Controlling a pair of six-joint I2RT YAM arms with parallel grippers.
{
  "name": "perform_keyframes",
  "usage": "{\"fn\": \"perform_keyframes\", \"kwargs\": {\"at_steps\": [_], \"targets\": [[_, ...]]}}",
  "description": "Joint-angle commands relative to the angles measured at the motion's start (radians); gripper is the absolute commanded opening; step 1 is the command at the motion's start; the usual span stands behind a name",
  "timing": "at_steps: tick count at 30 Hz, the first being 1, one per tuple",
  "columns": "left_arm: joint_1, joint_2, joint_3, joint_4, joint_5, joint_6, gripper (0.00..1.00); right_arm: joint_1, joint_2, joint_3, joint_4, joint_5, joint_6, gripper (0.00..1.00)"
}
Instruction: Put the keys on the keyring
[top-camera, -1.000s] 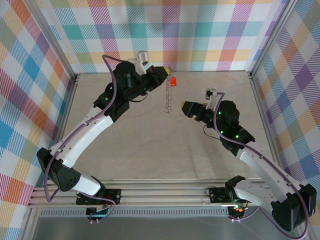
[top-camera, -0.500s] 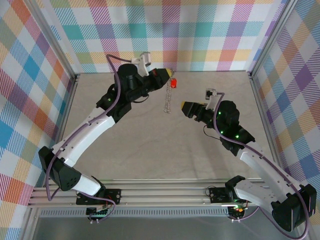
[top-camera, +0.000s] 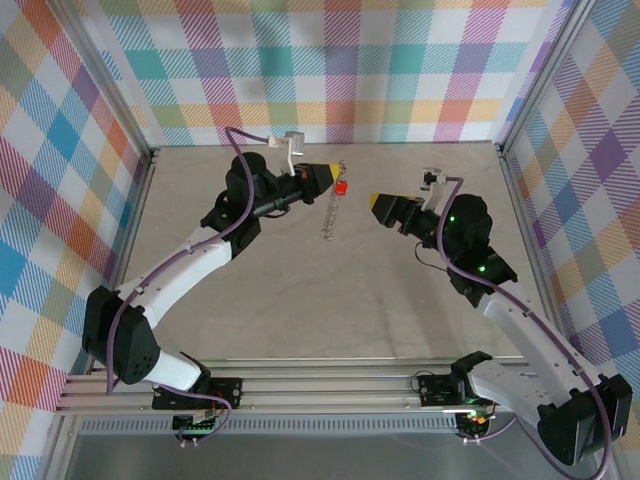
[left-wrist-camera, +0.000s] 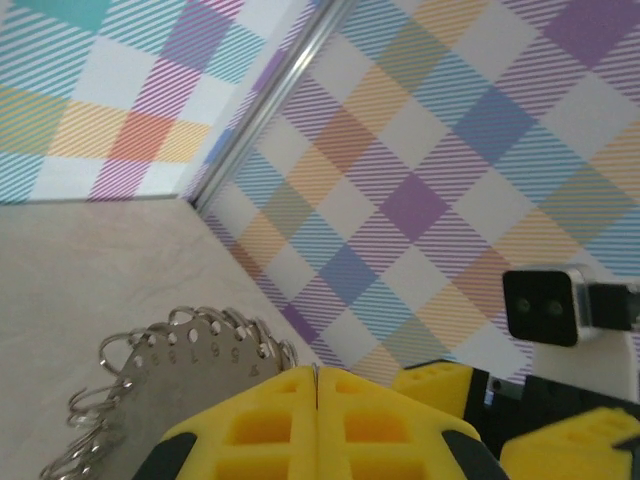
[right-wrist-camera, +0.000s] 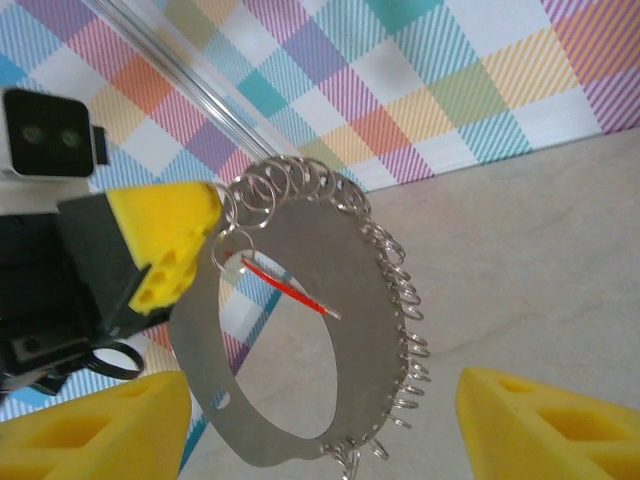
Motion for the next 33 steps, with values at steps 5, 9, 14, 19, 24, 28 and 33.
{"fn": "perform_keyframes", "kwargs": {"at_steps": [5,9,14,19,24,28,33], "targets": [[0.033,-0.029,-0.064,0.391,0.16,-0.087,0.0,-0.032,0.049,0.006,0.268,-0.154,0.098,0.65],[0.041,-0.005,-0.072,0.489,0.2,-0.155,0.0,-0.033,0.095,0.02,0.379,-0.223,0.135,0.57],[0.041,0.013,-0.054,0.542,0.295,-0.173,0.0,-0.033,0.132,0.032,0.501,-0.3,0.176,0.47],[0.041,0.018,-0.025,0.54,0.353,-0.158,0.0,-0.033,0.139,0.031,0.597,-0.326,0.204,0.4],[0.041,0.021,0.001,0.514,0.378,-0.152,0.0,-0.033,0.147,0.037,0.665,-0.337,0.233,0.34],[0.041,0.022,0.003,0.514,0.38,-0.155,0.0,-0.033,0.173,0.043,0.726,-0.339,0.267,0.33],[0.039,0.026,0.005,0.507,0.381,-0.158,0.0,-0.032,0.206,0.056,0.801,-0.345,0.317,0.3]]}}
